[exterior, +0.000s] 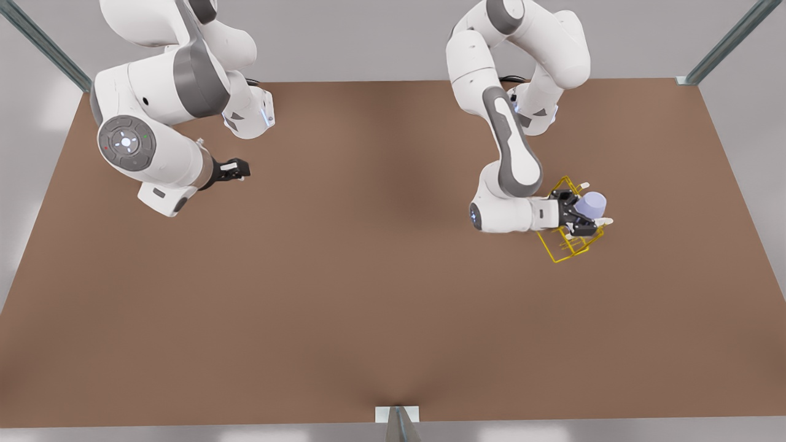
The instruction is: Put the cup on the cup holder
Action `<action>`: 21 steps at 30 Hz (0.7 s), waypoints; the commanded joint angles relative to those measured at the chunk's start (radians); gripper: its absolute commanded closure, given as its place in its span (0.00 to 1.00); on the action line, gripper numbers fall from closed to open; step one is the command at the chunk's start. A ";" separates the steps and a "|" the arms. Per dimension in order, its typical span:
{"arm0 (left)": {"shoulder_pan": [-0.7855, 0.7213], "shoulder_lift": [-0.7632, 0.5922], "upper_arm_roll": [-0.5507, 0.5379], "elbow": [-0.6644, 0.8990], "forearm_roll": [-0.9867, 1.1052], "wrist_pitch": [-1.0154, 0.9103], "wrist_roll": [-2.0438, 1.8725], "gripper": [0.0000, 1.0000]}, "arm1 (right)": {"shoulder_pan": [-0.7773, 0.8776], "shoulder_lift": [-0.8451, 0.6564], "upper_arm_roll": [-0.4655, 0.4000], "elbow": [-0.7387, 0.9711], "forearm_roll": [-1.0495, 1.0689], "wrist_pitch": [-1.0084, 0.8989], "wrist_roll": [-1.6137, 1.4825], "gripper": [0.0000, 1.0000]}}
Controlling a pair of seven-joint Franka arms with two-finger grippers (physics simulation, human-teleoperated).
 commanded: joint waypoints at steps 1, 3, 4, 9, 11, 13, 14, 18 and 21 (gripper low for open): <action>-0.020 -0.002 -0.005 -0.026 0.020 0.048 0.373 0.37 | 0.000 0.001 0.000 0.000 0.000 0.001 0.003 0.00; -0.020 -0.003 -0.005 -0.023 0.016 0.049 0.362 0.36 | 0.000 0.002 0.000 0.000 0.000 0.001 0.003 0.00; -0.017 -0.003 -0.017 -0.018 0.013 0.048 0.350 0.34 | 0.000 0.002 0.000 0.000 0.000 0.001 0.003 0.00; 0.032 0.000 -0.081 0.011 0.000 0.046 0.269 0.34 | 0.000 0.002 0.000 0.000 0.000 0.001 0.003 0.00; 0.055 0.004 -0.086 0.011 0.005 0.051 0.273 0.34 | 0.000 0.002 0.000 0.000 0.000 0.001 0.003 0.00; 0.082 0.004 -0.087 0.028 0.005 0.055 0.275 0.34 | 0.000 0.002 0.000 0.000 0.002 0.001 0.003 0.00; 0.094 0.007 -0.100 0.033 0.003 0.055 0.276 0.34 | 0.000 0.004 0.000 0.000 0.002 0.001 0.003 0.00; 0.128 0.007 -0.126 0.056 0.003 0.058 0.269 0.34 | 0.000 0.008 0.000 0.000 0.002 0.001 0.002 0.00; 0.134 0.023 -0.138 0.054 0.000 0.077 0.267 0.33 | 0.000 0.008 0.000 0.000 0.000 0.001 0.002 0.00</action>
